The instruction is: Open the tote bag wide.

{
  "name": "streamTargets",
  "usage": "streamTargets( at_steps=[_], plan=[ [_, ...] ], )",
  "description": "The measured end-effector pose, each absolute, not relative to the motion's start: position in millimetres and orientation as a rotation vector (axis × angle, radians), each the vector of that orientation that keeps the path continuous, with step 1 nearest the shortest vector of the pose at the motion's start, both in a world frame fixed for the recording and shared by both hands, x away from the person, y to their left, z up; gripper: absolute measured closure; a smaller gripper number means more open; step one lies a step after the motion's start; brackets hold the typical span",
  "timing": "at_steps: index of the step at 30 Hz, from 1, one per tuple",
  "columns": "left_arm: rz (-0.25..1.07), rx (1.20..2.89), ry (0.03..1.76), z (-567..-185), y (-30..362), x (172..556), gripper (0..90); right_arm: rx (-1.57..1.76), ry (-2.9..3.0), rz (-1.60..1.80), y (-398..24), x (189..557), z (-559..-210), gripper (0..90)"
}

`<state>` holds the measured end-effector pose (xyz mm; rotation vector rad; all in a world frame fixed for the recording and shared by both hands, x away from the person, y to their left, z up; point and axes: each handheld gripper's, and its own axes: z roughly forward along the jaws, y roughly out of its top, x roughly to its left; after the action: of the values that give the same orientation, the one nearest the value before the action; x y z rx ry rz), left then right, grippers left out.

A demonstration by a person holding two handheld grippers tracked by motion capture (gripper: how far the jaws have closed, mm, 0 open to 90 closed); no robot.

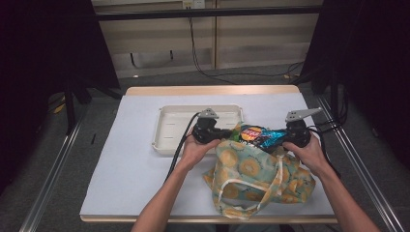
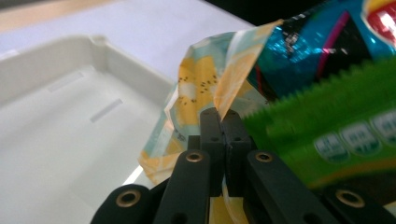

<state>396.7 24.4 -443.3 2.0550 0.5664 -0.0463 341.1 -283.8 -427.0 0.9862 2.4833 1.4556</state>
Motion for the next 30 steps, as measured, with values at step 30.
streamTargets(
  at_steps=[30],
  plan=[
    [-0.009, 2.075, 0.525, -442, 65, 353, 64.5, 1.112, 2.383, 1.444, -306, 304, -436, 62.9]
  ],
)
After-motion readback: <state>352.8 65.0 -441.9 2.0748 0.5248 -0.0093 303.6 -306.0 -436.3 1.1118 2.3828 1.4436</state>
